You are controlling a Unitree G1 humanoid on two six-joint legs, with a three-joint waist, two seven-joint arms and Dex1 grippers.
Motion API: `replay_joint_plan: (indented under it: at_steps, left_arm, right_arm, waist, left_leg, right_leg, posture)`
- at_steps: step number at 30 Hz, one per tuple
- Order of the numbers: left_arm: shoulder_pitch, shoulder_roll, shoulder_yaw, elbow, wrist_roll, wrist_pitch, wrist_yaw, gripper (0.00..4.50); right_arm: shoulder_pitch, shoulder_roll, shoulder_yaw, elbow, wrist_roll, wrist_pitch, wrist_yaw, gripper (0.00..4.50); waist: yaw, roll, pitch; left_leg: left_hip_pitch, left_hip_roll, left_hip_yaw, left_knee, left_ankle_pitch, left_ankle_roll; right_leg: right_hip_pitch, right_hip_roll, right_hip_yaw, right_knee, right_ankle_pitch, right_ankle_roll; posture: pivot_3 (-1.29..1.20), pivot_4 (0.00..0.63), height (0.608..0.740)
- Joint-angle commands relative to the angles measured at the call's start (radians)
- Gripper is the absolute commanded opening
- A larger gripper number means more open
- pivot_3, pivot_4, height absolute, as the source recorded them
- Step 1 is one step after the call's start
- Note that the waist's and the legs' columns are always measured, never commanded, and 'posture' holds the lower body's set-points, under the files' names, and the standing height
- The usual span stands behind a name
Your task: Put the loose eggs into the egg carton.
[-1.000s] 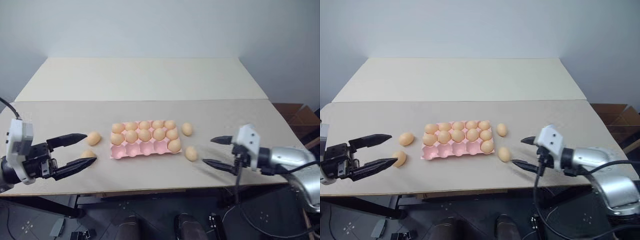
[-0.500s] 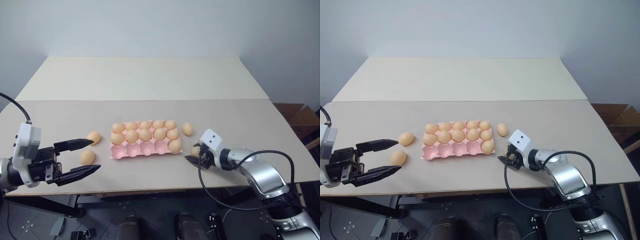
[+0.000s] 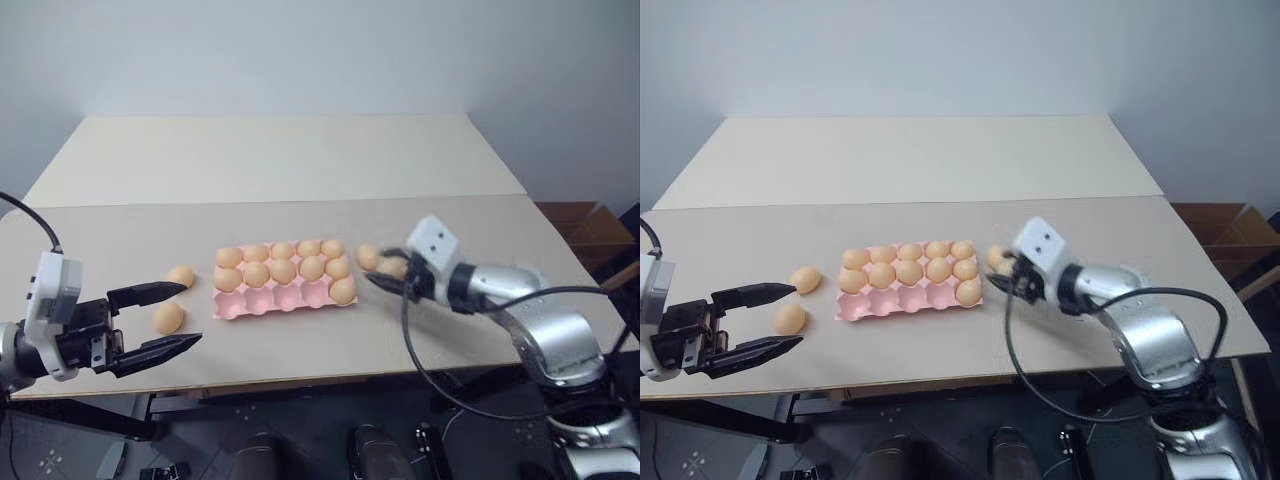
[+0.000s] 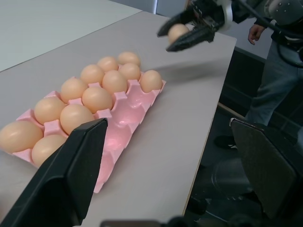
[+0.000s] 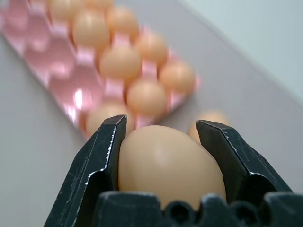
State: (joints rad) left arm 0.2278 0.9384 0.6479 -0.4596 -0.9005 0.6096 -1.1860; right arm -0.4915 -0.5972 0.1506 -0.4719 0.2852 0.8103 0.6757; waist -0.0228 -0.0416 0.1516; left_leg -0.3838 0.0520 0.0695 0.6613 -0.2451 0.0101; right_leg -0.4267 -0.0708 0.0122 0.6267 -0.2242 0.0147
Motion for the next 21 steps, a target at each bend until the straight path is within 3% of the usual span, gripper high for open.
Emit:
replay_joint_plan:
  at_steps: [1,8,9,14,21]
  left_arm:
    - [0.000,-0.006,0.020,-0.023,0.004,-0.022,0.005,4.50]
    - [0.017,-0.013,0.036,-0.047,-0.004,-0.015,0.018,4.50]
    - [0.019,-0.013,0.038,-0.047,-0.004,-0.015,0.019,4.50]
    - [0.023,-0.007,0.047,-0.046,-0.006,-0.011,0.021,4.50]
    - [0.022,-0.003,0.060,-0.030,0.000,-0.010,0.021,4.50]
  right_arm:
    - [-0.057,0.080,0.094,-0.006,-0.025,0.018,-0.049,2.31]
    - [-0.115,0.244,0.277,0.139,-0.164,-0.030,-0.150,2.31]
    - [-0.115,0.251,0.279,0.146,-0.171,-0.031,-0.152,3.01]
    - [-0.113,0.281,0.259,0.127,-0.181,-0.030,-0.164,4.47]
    - [-0.088,0.240,0.083,-0.026,-0.076,0.007,-0.110,4.47]
  waist:
    - [0.003,0.000,0.000]
    - [0.011,0.000,0.000]
    - [0.011,0.000,0.000]
    - [0.008,0.000,0.000]
    - [0.010,0.000,0.000]
  left_leg:
    - [0.000,0.000,-0.001,0.000,0.000,0.000]
    - [-0.005,-0.001,-0.001,0.000,0.000,0.000]
    - [-0.006,-0.002,0.000,0.000,0.000,0.000]
    - [-0.006,-0.003,0.001,0.000,0.000,0.000]
    - [-0.006,-0.001,0.000,0.000,0.000,0.000]
  right_leg:
    - [0.000,0.000,0.000,0.001,0.000,-0.001]
    - [-0.004,-0.001,-0.002,0.001,0.005,-0.003]
    - [-0.004,-0.003,-0.002,0.001,0.005,-0.002]
    - [-0.005,-0.004,-0.001,-0.001,0.005,-0.001]
    - [-0.006,-0.002,-0.002,0.002,0.005,-0.001]
  posture:
    - [0.00,0.150,0.740]
    - [0.00,0.150,0.740]
    - [0.00,0.150,0.740]
    - [0.00,0.150,0.740]
    - [0.00,0.150,0.740]
